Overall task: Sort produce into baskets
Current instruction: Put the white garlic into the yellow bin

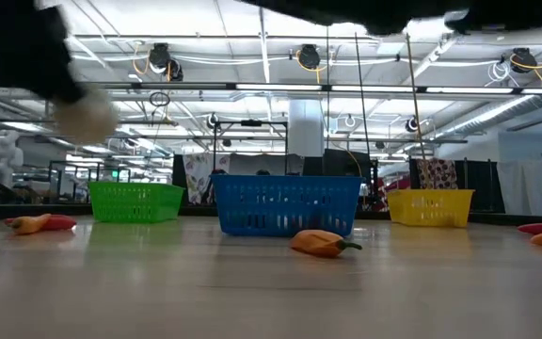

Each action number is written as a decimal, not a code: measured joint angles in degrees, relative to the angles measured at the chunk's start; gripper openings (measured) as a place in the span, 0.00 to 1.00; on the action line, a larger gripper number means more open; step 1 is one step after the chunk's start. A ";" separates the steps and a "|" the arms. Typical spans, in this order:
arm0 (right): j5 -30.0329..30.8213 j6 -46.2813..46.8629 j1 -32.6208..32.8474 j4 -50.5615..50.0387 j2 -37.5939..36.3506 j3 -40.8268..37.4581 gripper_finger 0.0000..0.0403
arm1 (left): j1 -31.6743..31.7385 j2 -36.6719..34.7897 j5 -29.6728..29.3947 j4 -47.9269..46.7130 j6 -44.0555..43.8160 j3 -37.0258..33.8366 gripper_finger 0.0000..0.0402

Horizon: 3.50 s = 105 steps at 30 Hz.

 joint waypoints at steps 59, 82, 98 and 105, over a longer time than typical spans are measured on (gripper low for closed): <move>22.70 -14.61 3.85 -5.22 8.11 8.00 0.01 | 8.32 -0.04 6.70 18.73 12.62 0.07 0.24; 13.68 19.28 -11.49 -68.58 -17.26 7.95 0.00 | 2.18 -12.01 -22.60 0.47 12.25 0.11 0.51; 3.85 42.40 -46.89 -109.00 -26.51 7.94 0.00 | 5.40 -4.85 -27.68 2.16 10.98 0.04 0.51; -0.63 41.00 -58.14 -106.81 -26.34 5.70 0.00 | 5.85 -4.26 -23.04 1.52 10.67 0.04 0.51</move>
